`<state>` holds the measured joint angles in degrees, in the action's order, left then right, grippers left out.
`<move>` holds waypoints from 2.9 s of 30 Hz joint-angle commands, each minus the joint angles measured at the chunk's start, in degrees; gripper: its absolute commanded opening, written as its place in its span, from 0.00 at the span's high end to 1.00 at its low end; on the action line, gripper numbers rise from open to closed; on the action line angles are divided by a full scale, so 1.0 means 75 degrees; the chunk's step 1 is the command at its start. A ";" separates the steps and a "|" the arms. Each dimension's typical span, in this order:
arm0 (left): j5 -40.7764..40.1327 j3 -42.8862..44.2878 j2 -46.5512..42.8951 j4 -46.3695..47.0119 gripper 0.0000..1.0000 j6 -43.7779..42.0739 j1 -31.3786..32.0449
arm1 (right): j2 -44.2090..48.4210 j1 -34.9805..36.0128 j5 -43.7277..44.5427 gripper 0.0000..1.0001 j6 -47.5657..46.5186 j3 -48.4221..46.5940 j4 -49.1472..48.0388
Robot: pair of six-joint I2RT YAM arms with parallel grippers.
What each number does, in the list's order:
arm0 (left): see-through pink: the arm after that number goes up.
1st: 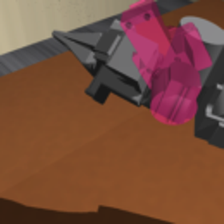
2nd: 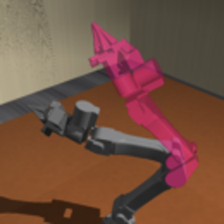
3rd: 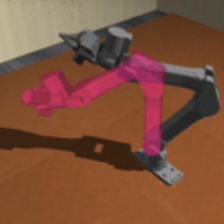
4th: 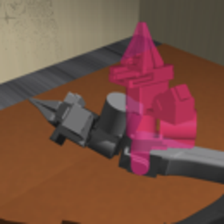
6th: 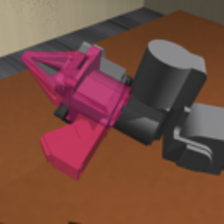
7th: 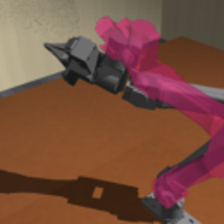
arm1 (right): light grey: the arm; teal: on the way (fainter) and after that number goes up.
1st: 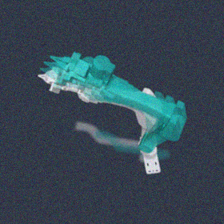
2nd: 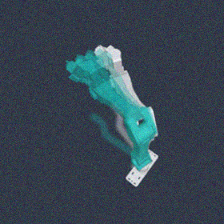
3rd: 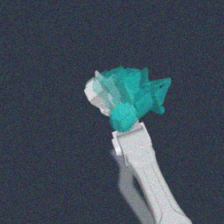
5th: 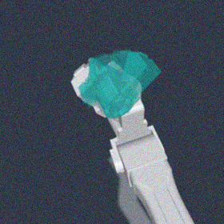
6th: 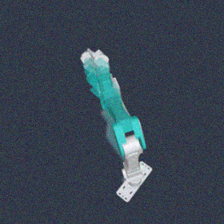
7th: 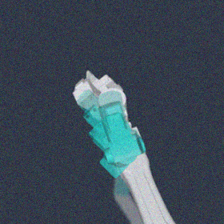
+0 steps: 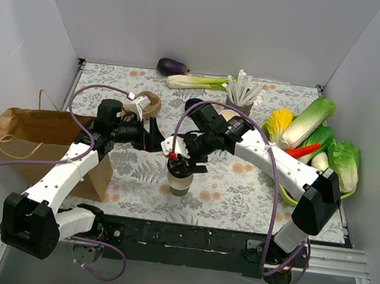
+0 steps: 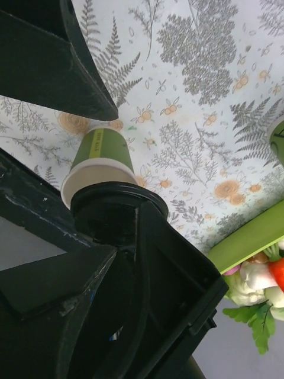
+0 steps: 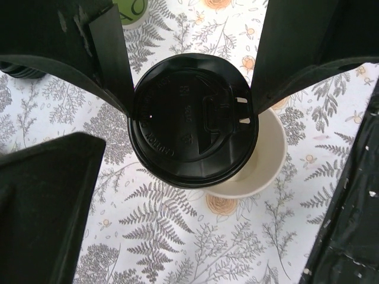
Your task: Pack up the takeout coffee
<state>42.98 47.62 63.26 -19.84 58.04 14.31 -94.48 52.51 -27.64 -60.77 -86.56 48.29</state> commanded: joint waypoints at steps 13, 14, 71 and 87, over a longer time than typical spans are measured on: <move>0.0949 -0.0875 -0.0150 0.0500 0.14 0.0581 -0.0032 | -0.0341 -0.0017 -0.0921 0.26 0.0521 -0.0060 0.0428; 0.0972 -0.0876 -0.0150 0.0489 0.14 0.0593 -0.0032 | -0.0329 -0.0017 -0.0909 0.26 0.0521 0.0022 0.0393; 0.0586 -0.0067 0.0975 -0.0836 0.18 -0.0227 0.0214 | -0.0587 -0.0216 -0.0639 0.25 0.1061 0.0139 -0.0088; 0.0914 -0.0547 0.0776 -0.0543 0.19 0.0452 0.0214 | -0.0704 -0.0205 -0.0651 0.23 0.1165 0.0140 -0.0052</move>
<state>48.12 45.71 70.72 -24.99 59.13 15.62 -98.87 51.07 -32.73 -53.30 -84.53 49.12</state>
